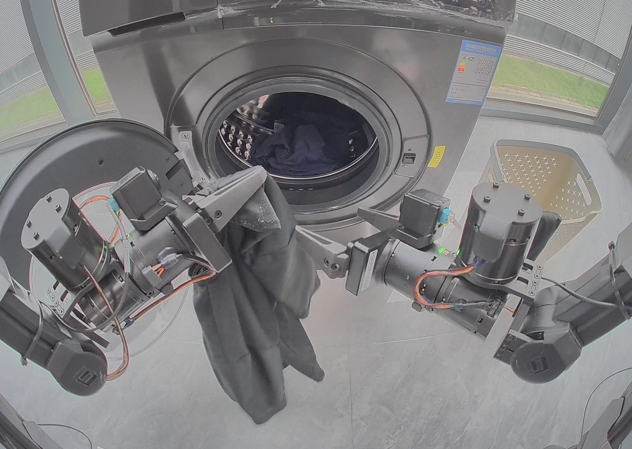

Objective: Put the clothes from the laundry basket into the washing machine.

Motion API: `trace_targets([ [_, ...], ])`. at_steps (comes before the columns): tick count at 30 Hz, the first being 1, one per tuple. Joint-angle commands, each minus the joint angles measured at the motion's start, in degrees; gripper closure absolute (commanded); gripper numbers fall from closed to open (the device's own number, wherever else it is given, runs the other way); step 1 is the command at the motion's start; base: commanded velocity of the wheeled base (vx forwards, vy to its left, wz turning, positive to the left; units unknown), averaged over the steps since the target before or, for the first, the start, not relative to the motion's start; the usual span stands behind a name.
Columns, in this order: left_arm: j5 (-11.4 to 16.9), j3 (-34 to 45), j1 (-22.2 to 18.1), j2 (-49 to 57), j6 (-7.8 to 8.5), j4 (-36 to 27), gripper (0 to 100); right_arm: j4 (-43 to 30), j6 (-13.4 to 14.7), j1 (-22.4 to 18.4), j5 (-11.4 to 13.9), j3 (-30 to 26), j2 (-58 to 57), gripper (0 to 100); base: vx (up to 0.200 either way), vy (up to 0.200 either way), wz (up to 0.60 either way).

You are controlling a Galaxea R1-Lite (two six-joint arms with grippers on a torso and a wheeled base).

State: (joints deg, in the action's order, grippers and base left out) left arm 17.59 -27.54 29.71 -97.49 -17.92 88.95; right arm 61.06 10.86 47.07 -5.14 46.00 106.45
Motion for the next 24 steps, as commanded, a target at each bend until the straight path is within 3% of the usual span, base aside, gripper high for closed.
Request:
trace_targets([
  [1, -0.1, -0.4, -0.2, -1.2, 0.08, 0.2, 100, 0.0, -0.1, -0.3, 0.0, -1.0, 0.1, 0, 0.0, 0.0, 0.0],
  [9, -0.4, -0.4, -0.2, -1.1, 0.17, 0.2, 100, 0.1, -2.1, 0.2, 0.0, -0.6, 2.0, 0, 0.0, 0.0, 0.0],
  [24, -0.5, -0.8, -0.1, -1.1, 0.17, 0.2, 100, 2.4, -2.3, 0.5, 0.0, 4.2, 6.8, 0, 0.0, 0.0, 0.0],
])
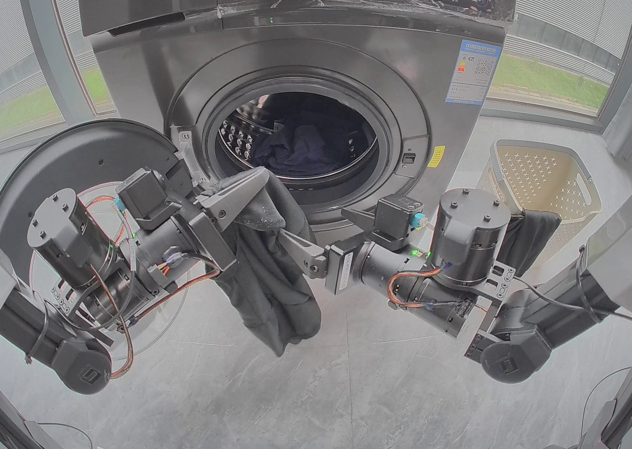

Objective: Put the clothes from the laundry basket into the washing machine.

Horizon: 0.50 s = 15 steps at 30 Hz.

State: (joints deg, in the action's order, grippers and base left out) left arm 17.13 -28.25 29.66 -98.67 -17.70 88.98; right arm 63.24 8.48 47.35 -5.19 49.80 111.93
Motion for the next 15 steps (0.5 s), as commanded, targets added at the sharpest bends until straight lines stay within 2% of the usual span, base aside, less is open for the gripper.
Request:
trace_targets([
  [1, 0.0, -0.1, 0.0, 0.0, -0.05, 0.1, 100, 0.6, 0.0, 0.3, -0.1, 0.1, 1.3, 0, 0.0, 0.0, 0.0],
  [7, -0.1, -0.6, -0.1, -0.9, 0.03, 0.1, 100, 1.6, -0.1, 0.6, 0.0, -2.4, -0.9, 0, 0.0, 0.0, 0.0],
  [9, -1.0, -0.8, -0.1, -1.3, 0.03, 0.1, 100, 1.6, -0.1, 0.9, 0.1, -3.6, -1.6, 0, 0.0, 0.0, 0.0],
  [15, -1.7, -1.0, 0.0, -1.7, 0.12, 0.1, 100, 2.7, 0.0, 2.2, 0.2, -2.9, -0.9, 0, 0.0, 0.0, 0.0],
])
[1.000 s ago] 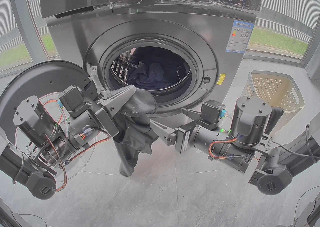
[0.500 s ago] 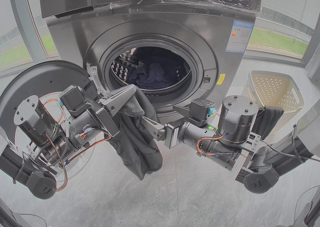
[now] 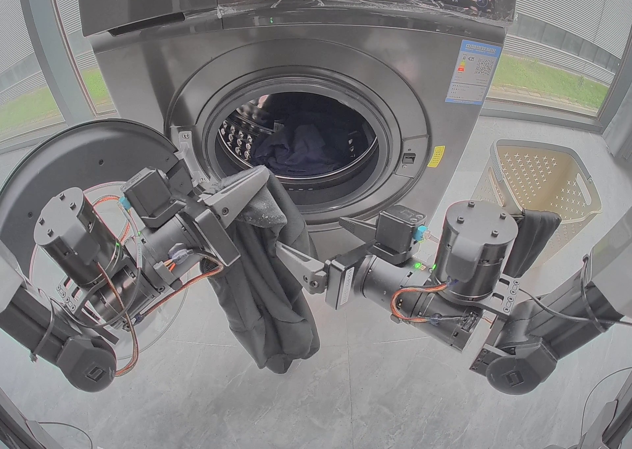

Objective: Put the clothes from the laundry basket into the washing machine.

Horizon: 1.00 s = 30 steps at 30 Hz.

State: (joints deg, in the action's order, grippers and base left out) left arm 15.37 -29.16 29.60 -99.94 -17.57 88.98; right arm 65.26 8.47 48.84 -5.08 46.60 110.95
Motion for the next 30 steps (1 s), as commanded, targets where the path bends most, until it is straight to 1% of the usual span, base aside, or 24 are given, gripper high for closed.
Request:
trace_targets([
  [1, 0.0, -0.1, 0.0, -0.4, -0.01, 0.1, 100, 1.2, -0.1, 1.2, 0.1, 0.4, 0.2, 0, 0.0, 0.0, 0.0],
  [3, 0.0, -0.2, 0.0, -0.4, -0.1, 0.1, 100, 1.7, -0.1, 2.0, 0.1, 0.9, 1.2, 0, 0.0, 0.0, 0.0],
  [7, -0.1, -0.2, 0.0, -0.3, -0.1, 0.1, 100, 1.5, -0.1, 2.0, 0.0, 3.4, 2.8, 0, 0.0, 0.0, 0.0],
  [8, -0.1, -0.2, 0.1, -0.3, -0.01, 0.1, 100, 1.3, -0.1, 1.3, -0.1, 4.7, 4.1, 0, 0.0, 0.0, 0.0],
  [12, 0.0, -0.2, 0.3, 0.3, -0.1, 0.1, 100, 1.4, -0.4, -0.6, -0.1, 6.9, 7.0, 0, 0.0, 0.0, 0.0],
  [15, 0.0, -0.2, 0.3, 0.4, -0.1, 0.2, 100, 1.5, -1.4, -1.6, -0.2, 8.2, 8.2, 0, 0.0, 0.0, 0.0],
  [21, 0.0, -0.2, 0.3, 0.4, -0.1, 0.2, 100, 1.6, -1.7, -3.7, -0.2, 8.2, 8.3, 0, 0.0, 0.0, 0.0],
  [23, 0.0, -0.2, 0.3, 0.4, -0.01, 0.1, 100, 1.6, -2.3, -4.6, -2.2, 7.9, 7.7, 0, 0.0, 0.0, 0.0],
  [24, 0.0, -0.2, 0.3, 0.4, -0.01, 0.2, 100, 1.6, -2.4, -5.0, -2.6, 8.0, 7.6, 0, 0.0, 0.0, 0.0],
  [26, 0.0, -0.2, 0.5, 0.4, -0.01, 0.2, 100, 1.6, -2.5, -6.0, -3.0, 8.3, 7.5, 0, 0.0, 0.0, 0.0],
  [30, 0.0, -0.1, 0.6, 0.5, -0.01, 0.2, 100, 1.6, -2.6, -6.4, -3.1, 8.9, 7.7, 0, 0.0, 0.0, 0.0],
])
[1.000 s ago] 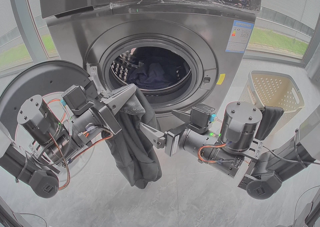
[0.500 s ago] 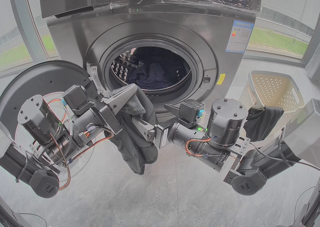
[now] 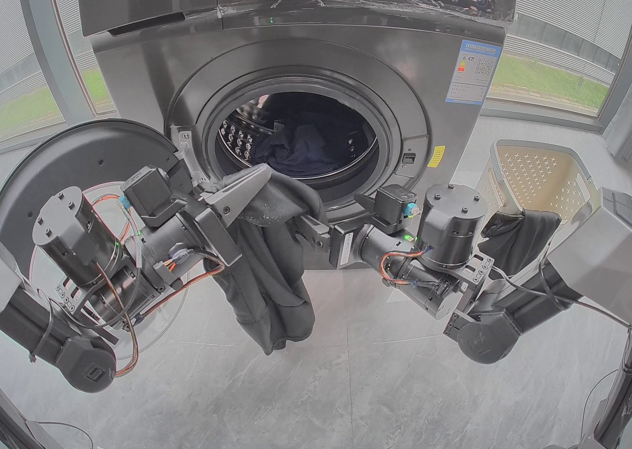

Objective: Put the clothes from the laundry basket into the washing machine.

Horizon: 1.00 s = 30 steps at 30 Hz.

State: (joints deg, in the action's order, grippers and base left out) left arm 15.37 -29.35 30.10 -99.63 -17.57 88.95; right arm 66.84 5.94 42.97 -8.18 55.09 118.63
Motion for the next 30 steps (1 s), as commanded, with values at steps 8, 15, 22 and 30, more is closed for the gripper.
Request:
trace_targets([
  [8, 0.0, 0.4, 0.1, 0.3, -0.01, 0.3, 100, 0.0, -0.2, 2.0, 0.2, 3.5, 0.5, 0, 0.0, 0.0, 0.0],
  [15, 0.1, 0.4, 0.2, 0.3, -0.01, 0.3, 100, 0.1, -0.1, 3.4, 0.4, 4.9, 0.6, 0, 0.0, 0.0, 0.0],
  [22, 0.1, 0.6, 0.2, 0.3, 0.08, 0.3, 100, 0.2, -0.1, 2.6, 0.8, 8.8, 3.7, 0, 0.0, 0.0, 0.0],
  [30, 0.2, 0.8, 0.2, 0.4, 0.08, 0.3, 100, 0.2, -0.1, 2.6, 1.7, 13.5, 6.7, 0, 0.0, 0.0, 0.0],
])
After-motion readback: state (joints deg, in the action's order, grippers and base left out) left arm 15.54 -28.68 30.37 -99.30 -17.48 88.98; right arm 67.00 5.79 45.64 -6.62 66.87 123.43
